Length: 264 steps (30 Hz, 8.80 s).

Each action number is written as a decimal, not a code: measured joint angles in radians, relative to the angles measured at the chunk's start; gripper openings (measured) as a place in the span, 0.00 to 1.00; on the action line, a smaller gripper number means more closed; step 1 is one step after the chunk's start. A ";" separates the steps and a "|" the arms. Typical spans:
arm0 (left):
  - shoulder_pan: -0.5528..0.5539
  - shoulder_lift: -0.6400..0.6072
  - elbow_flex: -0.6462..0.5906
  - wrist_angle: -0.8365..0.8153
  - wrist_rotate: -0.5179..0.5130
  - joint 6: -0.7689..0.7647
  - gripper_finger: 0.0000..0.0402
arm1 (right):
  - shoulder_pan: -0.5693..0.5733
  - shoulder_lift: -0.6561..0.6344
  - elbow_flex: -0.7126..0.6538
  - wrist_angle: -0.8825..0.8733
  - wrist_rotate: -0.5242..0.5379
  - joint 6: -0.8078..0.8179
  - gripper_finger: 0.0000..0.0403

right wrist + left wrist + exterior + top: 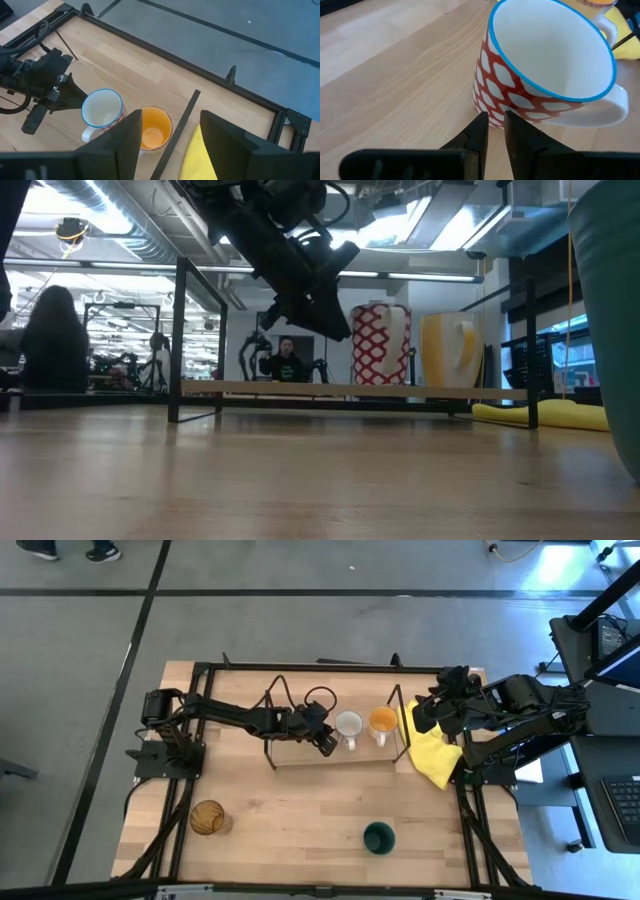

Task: Stack small to large cups/mugs on shelf
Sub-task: Put the red cup on the shelf, then put the green cup on the shelf

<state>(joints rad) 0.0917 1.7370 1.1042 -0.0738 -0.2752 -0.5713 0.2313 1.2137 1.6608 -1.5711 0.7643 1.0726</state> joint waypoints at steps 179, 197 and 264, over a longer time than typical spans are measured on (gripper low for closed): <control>-0.573 -0.554 0.000 -0.542 -0.301 -0.319 0.14 | -0.284 0.919 0.556 0.277 -0.523 -1.257 0.02; -0.573 -0.554 0.000 -0.528 -0.319 -0.346 0.14 | -0.399 0.930 0.555 0.206 -0.706 -0.835 0.02; -0.580 -0.554 0.000 -0.512 -0.307 -0.342 0.14 | -0.419 0.960 0.555 0.182 -0.739 -0.692 0.17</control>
<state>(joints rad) -0.4881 1.1835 1.1042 -0.5861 -0.5819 -0.9133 -0.1879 2.1735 2.2162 -1.3895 0.0254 0.3801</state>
